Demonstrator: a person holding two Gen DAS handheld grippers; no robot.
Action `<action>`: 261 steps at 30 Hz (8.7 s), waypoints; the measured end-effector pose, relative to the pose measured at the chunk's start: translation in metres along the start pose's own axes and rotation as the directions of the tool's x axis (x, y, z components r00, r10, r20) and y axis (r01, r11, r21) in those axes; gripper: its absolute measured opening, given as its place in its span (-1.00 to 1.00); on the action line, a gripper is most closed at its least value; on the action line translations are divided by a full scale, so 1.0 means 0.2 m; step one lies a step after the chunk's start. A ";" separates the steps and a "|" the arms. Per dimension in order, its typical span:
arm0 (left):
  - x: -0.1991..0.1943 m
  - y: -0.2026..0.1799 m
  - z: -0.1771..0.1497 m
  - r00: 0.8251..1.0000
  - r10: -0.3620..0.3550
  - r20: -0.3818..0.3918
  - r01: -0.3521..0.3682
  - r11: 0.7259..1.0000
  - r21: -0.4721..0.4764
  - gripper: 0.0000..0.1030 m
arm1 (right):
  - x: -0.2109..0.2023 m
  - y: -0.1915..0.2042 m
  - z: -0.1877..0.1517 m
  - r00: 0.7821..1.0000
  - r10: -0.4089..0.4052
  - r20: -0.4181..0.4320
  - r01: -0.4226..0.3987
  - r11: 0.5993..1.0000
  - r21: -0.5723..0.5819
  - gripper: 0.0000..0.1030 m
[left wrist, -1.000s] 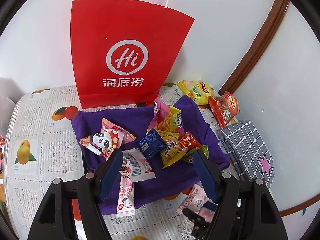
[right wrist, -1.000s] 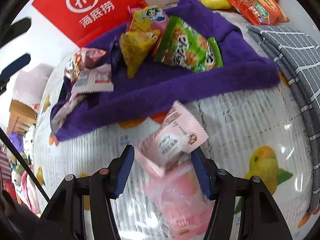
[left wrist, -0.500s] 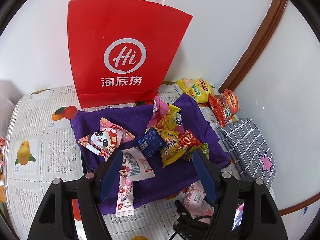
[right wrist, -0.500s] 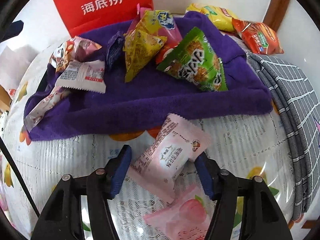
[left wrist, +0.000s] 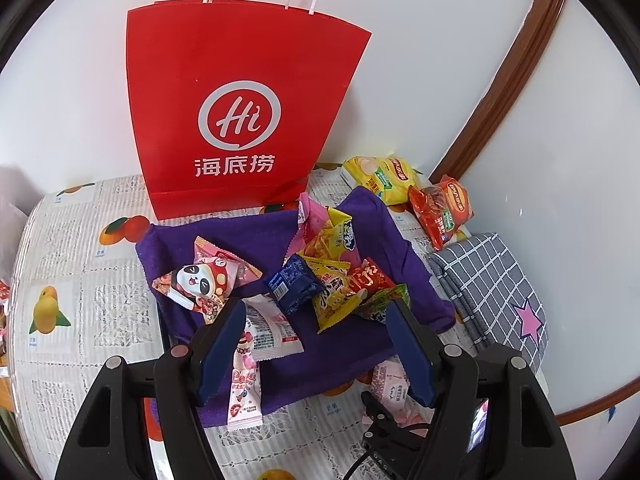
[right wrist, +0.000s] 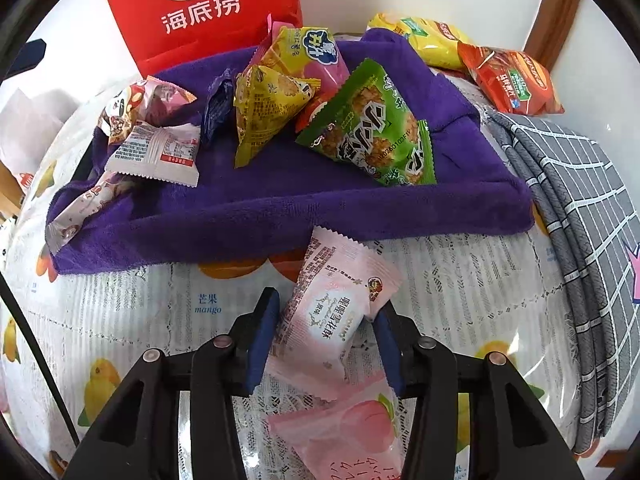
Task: Organize snacks
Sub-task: 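Grasp the pink-white wrapped packet on the sheet with the right tool, then grasp the pink peach packet with the left tool while the right tool lifts its packet, then carry the pink-white packet with the right tool while the left tool carries the peach packet over the towel, then open the right tool over the towel while the left tool releases the peach packet onto it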
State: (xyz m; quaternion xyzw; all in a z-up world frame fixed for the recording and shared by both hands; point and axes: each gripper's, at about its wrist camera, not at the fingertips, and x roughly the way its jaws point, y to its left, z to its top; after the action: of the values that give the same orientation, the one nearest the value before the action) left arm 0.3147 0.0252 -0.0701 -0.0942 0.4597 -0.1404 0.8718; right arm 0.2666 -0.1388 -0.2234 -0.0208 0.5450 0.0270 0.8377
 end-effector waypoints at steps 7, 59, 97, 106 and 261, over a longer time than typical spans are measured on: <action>0.00 0.01 0.00 1.000 0.003 -0.006 -0.003 1.000 -0.011 0.37 | -0.03 -0.11 0.02 0.997 0.071 -0.037 -0.068 0.995 0.072 -0.26; 0.33 -0.70 -0.88 0.959 0.038 -0.280 -0.013 0.996 0.091 0.37 | -0.62 -0.93 -0.52 0.972 0.130 0.196 -0.177 0.954 0.243 -0.26; -0.12 -0.37 -0.42 0.995 0.104 0.007 -0.104 0.986 0.133 -0.28 | -0.84 -0.55 0.01 0.946 0.128 0.299 -0.174 0.976 0.134 -0.26; -0.17 -0.22 -0.18 0.990 0.117 0.078 -0.123 0.990 0.073 -0.28 | -0.83 -0.40 0.25 0.935 0.151 0.320 -0.180 0.982 0.063 -0.26; 0.33 0.14 0.08 0.986 0.141 -0.090 -0.148 0.986 -0.081 0.21 | -0.13 -0.11 0.85 0.979 0.193 0.065 -0.189 0.980 -0.060 0.11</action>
State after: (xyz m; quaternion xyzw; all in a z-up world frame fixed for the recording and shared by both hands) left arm 0.3681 0.0310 -0.1198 -0.0926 0.5071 -0.0606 0.8547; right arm 0.4122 -0.1502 -0.1305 0.0102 0.5136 0.1228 0.8492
